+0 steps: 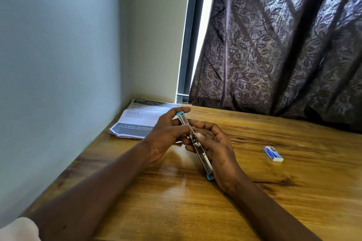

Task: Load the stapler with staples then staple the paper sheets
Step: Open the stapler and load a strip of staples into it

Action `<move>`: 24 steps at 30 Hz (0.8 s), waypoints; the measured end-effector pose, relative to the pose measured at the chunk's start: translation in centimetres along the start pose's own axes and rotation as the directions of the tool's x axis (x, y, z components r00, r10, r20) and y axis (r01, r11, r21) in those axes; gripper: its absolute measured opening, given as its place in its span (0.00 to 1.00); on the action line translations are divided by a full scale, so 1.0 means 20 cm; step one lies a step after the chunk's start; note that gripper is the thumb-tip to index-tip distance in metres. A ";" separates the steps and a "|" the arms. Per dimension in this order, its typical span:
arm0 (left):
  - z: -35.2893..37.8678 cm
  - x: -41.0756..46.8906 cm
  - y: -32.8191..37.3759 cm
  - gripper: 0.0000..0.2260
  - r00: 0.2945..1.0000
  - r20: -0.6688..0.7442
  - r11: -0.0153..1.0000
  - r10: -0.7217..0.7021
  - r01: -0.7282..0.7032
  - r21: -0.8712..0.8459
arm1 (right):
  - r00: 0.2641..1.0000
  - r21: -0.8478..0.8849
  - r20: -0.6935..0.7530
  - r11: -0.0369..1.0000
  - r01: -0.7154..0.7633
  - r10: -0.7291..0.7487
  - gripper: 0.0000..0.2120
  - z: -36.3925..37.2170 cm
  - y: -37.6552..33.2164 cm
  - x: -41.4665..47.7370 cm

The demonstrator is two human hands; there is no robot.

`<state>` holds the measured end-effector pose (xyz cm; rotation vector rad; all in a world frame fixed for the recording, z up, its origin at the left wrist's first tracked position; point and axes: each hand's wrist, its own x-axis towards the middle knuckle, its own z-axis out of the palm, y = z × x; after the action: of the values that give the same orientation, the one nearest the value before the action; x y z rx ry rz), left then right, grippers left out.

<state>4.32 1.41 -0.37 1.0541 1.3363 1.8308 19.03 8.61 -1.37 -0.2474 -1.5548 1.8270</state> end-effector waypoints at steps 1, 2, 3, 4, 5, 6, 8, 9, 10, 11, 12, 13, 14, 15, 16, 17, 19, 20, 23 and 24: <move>0.00 0.00 0.00 0.24 1.000 -0.015 1.000 0.004 -0.004 0.015 | 1.000 0.008 -0.006 1.000 -0.004 0.004 0.12 0.00 0.00 0.00; 0.00 0.01 -0.01 0.24 0.999 -0.035 1.000 0.012 -0.011 0.029 | 1.000 0.021 -0.014 1.000 -0.006 0.007 0.12 0.00 0.00 0.01; 0.00 0.01 -0.01 0.24 0.998 -0.060 0.998 0.024 -0.021 0.052 | 1.000 0.040 -0.024 0.999 -0.009 0.010 0.12 0.00 0.01 0.01; -0.01 0.01 -0.01 0.24 0.995 -0.083 0.994 0.048 -0.040 0.098 | 0.999 0.059 -0.037 0.998 -0.012 0.015 0.12 0.00 0.01 0.01; -0.01 0.02 -0.01 0.23 0.990 -0.103 0.981 0.094 -0.074 0.182 | 0.998 0.069 -0.052 0.997 -0.016 0.019 0.12 0.00 0.01 0.02; -0.02 0.02 -0.02 0.23 0.979 -0.115 0.944 0.170 -0.128 0.304 | 0.998 0.071 -0.066 0.997 -0.019 0.024 0.12 0.00 0.01 0.02; -0.03 0.00 -0.03 0.21 0.919 -0.068 0.754 0.389 -0.274 0.597 | 0.996 0.080 -0.086 0.996 -0.030 0.037 0.11 -0.01 0.01 0.03; -0.04 0.00 -0.04 0.19 0.880 0.001 0.623 0.475 -0.338 0.706 | 0.995 0.086 -0.093 0.996 -0.037 0.045 0.11 -0.01 0.01 0.03; -0.04 -0.01 -0.04 0.18 0.853 0.074 0.518 0.517 -0.381 0.766 | 0.994 0.088 -0.095 0.995 -0.044 0.052 0.11 -0.01 0.02 0.04; -0.04 -0.02 -0.04 0.17 0.844 0.126 0.457 0.521 -0.401 0.794 | 0.994 0.086 -0.096 0.995 -0.047 0.055 0.12 -0.01 0.02 0.04; -0.03 -0.02 -0.04 0.15 0.847 0.153 0.431 0.508 -0.404 0.807 | 0.994 0.079 -0.095 0.996 -0.045 0.052 0.12 -0.02 0.02 0.04; -0.02 -0.03 -0.04 0.13 0.855 0.164 0.418 0.492 -0.397 0.817 | 0.995 0.065 -0.093 0.997 -0.040 0.046 0.13 -0.02 0.03 0.04; -0.01 -0.03 -0.04 0.12 0.860 0.169 0.408 0.481 -0.390 0.825 | 0.995 0.038 -0.094 0.999 -0.033 0.037 0.14 -0.02 0.03 0.04; -0.01 -0.03 -0.04 0.12 0.864 0.173 0.398 0.474 -0.385 0.833 | 0.995 -0.005 -0.093 1.000 -0.025 0.024 0.15 -0.02 0.03 0.04; -0.01 -0.03 -0.04 0.12 0.866 0.176 0.392 0.467 -0.382 0.837 | 0.996 -0.067 -0.091 0.998 -0.012 0.006 0.16 -0.02 0.03 0.04; -0.01 -0.03 -0.04 0.12 0.868 0.176 0.388 0.465 -0.378 0.840 | 0.996 -0.141 -0.087 0.990 0.004 -0.016 0.18 -0.02 0.03 0.03; 0.00 -0.04 -0.03 0.10 0.867 0.161 0.381 0.472 -0.366 0.849 | 0.995 -0.267 -0.072 0.963 0.043 -0.064 0.21 -0.02 0.04 0.03; 0.00 -0.04 -0.03 0.09 0.863 0.151 0.373 0.482 -0.358 0.856 | 0.994 -0.312 -0.064 0.948 0.062 -0.086 0.22 -0.02 0.04 0.03; -0.01 -0.04 -0.01 0.07 0.861 0.138 0.337 0.489 -0.333 0.881 | 0.989 -0.428 -0.055 0.898 0.101 -0.137 0.26 -0.03 0.06 0.04; -0.01 -0.04 -0.01 0.06 0.864 0.147 0.327 0.482 -0.332 0.885 | 0.987 -0.457 -0.054 0.883 0.108 -0.148 0.27 -0.04 0.07 0.04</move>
<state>4.51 0.66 -0.78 1.9960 2.4534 1.4292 18.34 9.67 -2.52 -0.4233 -1.8727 1.3126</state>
